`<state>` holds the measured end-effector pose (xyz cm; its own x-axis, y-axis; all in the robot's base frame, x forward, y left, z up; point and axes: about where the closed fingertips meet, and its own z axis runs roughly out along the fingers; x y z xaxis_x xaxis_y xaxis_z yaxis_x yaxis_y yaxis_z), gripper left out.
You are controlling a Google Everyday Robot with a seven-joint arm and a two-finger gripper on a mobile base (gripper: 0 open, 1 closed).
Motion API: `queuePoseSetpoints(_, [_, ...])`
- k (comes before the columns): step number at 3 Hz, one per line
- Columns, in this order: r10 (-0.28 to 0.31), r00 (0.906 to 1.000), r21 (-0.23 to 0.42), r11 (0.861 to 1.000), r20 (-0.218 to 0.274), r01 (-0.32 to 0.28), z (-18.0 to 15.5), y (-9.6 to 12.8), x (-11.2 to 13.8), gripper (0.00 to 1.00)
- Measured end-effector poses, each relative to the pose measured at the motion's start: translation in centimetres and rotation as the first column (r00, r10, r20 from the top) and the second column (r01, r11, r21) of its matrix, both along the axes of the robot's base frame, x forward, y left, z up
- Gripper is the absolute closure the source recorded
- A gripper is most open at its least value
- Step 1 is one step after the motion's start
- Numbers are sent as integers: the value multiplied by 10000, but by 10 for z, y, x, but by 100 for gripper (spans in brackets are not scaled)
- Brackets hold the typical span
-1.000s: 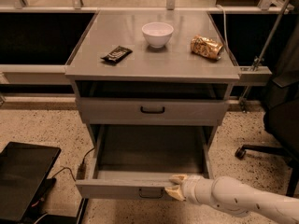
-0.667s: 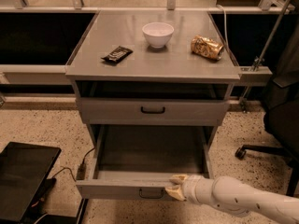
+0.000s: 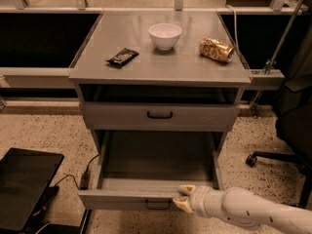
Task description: Open middle drawer
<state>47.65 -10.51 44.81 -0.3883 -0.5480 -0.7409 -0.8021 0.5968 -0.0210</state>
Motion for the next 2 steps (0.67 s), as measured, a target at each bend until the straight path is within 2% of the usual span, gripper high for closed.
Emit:
queuePoseSetpoints(1, [-48, 9999, 95, 9999, -94, 49, -3, -1, -10, 100])
queuePoseSetpoints(2, [-47, 9999, 95, 9999, -94, 48, 0, -1, -10, 100])
